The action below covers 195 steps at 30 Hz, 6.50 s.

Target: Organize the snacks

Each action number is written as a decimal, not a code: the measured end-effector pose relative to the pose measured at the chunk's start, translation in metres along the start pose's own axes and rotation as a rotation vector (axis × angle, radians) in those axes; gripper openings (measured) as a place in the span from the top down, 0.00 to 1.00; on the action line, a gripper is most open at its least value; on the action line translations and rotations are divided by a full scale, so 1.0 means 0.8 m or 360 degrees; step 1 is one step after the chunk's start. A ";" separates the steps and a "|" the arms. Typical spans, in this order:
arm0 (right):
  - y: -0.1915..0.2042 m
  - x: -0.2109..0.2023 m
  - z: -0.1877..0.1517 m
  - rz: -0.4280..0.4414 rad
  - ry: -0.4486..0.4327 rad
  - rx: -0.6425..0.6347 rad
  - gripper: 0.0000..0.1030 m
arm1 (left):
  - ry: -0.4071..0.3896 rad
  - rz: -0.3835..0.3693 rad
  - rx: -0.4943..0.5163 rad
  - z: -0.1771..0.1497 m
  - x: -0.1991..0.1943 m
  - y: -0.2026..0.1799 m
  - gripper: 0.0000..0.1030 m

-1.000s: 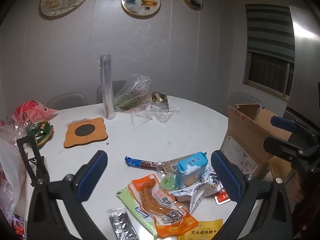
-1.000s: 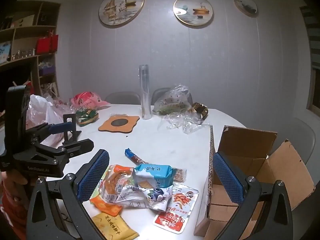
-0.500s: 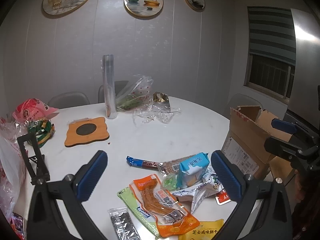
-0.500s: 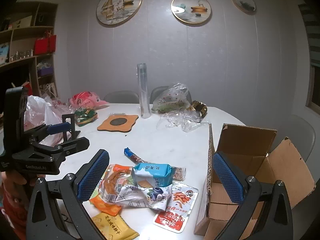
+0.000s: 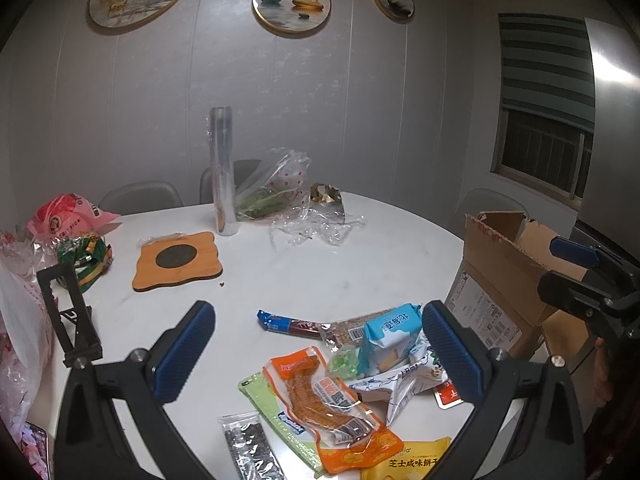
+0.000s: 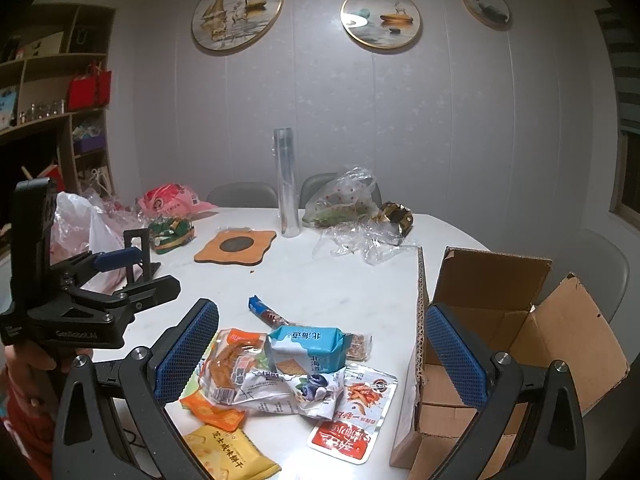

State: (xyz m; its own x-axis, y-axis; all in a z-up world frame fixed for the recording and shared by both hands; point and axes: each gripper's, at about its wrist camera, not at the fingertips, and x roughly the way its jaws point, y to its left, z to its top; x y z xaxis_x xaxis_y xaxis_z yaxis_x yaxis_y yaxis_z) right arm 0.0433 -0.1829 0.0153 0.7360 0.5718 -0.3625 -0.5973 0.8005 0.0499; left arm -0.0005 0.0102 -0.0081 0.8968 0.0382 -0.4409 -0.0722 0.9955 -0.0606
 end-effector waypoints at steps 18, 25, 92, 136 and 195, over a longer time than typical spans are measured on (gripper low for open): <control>0.002 -0.002 -0.002 -0.0010 -0.0004 0.0008 0.00 | 0.0010 -0.0011 0.0016 0.000 0.001 -0.005 0.01; 0.001 -0.002 -0.001 -0.0011 -0.0005 0.0008 0.00 | 0.0010 -0.0013 0.0017 0.000 0.001 -0.007 0.01; 0.090 0.109 -0.188 0.0713 0.0622 -0.0476 0.25 | 0.0583 0.0005 0.0038 -0.191 0.014 0.078 0.58; 0.093 0.104 -0.187 0.0617 0.0588 -0.0473 0.34 | 0.0514 0.0118 -0.0026 -0.183 0.019 0.091 0.63; -0.145 -0.053 -0.036 -0.0090 0.0237 0.0111 0.34 | 0.0381 -0.0872 0.0802 0.130 0.096 -0.285 0.63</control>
State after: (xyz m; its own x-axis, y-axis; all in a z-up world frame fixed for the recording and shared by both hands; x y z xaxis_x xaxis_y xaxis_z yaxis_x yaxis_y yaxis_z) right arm 0.0722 -0.3048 -0.0020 0.7094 0.4964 -0.5003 -0.5288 0.8442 0.0877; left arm 0.1302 -0.2046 0.0654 0.6246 -0.4326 -0.6502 0.6119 0.7884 0.0631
